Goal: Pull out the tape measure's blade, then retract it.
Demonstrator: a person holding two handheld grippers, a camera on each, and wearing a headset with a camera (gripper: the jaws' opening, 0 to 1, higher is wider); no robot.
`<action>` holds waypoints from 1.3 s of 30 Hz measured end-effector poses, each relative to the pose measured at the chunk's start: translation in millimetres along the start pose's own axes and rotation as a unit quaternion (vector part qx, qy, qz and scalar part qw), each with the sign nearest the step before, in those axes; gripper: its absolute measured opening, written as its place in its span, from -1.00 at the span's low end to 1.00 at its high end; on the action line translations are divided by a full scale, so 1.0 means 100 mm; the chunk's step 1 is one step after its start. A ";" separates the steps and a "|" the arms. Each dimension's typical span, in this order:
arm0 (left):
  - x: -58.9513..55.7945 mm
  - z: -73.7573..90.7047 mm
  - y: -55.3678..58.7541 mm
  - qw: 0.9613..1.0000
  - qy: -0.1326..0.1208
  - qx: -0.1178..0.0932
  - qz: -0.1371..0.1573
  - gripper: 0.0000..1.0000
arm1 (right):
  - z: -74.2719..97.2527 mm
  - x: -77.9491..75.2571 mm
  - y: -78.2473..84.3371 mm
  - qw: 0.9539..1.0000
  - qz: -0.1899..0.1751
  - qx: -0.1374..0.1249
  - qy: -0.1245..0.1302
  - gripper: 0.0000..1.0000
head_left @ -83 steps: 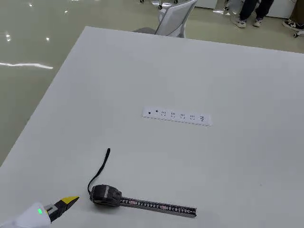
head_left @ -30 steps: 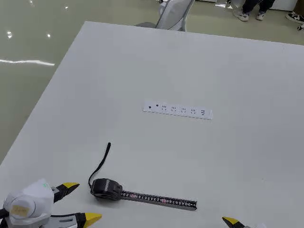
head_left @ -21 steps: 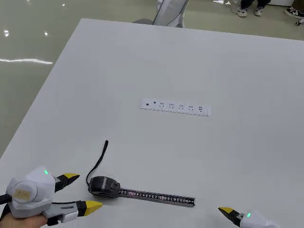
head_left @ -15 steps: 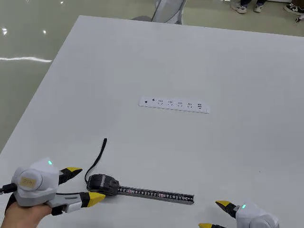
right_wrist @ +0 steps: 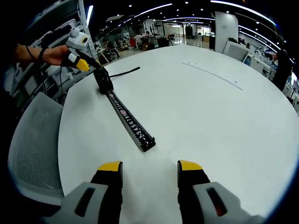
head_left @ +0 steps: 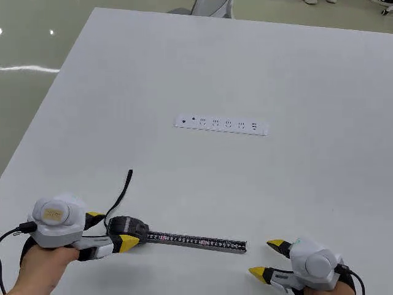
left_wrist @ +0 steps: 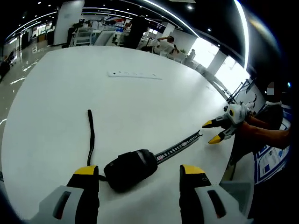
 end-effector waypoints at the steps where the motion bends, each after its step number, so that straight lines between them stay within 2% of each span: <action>1: 0.01 -0.01 0.01 1.000 -0.003 0.000 0.006 0.35 | -0.01 0.00 0.00 1.000 0.003 0.000 -0.001 -0.07; 4: 0.06 -0.04 0.04 0.999 -0.019 -0.001 0.037 0.35 | -0.07 -0.02 -0.01 1.000 0.011 0.002 -0.008 -0.10; 6: 0.04 -0.07 0.05 0.998 -0.015 -0.006 0.059 0.35 | -0.10 -0.02 -0.03 1.000 0.018 0.003 -0.013 -0.11; 13: -0.01 -0.17 0.12 0.997 -0.019 -0.001 0.075 0.35 | -0.20 -0.02 -0.08 0.998 0.062 0.011 -0.030 -0.15; 15: 0.00 -0.17 0.11 0.995 -0.031 -0.015 0.089 0.35 | -0.22 -0.02 -0.09 0.997 0.073 0.013 -0.033 -0.18; 20: 0.00 -0.21 0.19 0.993 -0.034 -0.019 0.113 0.35 | -0.28 -0.03 -0.11 0.995 0.092 0.014 -0.043 -0.21; 25: 0.03 -0.21 0.22 0.989 -0.040 -0.035 0.136 0.34 | -0.31 -0.03 -0.15 0.993 0.102 0.010 -0.053 -0.26; 34: 0.00 -0.27 0.28 0.986 -0.046 -0.043 0.152 0.32 | -0.36 0.00 -0.18 0.987 0.144 0.005 -0.074 -0.45; 39: -0.01 -0.27 0.28 0.985 -0.052 -0.047 0.159 0.32 | -0.39 -0.03 -0.20 0.985 0.154 0.002 -0.076 -0.59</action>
Point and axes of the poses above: the centre of the closed fingertips' face, and the gripper's own axes: z roughly backward along the fingers, x roughly to its left, y roughly out of its underside, the point moved 6 cm from there along z, roughly backward along the fingers, and after that the axes turned 2 degrees about z, right-handed, at the moved point
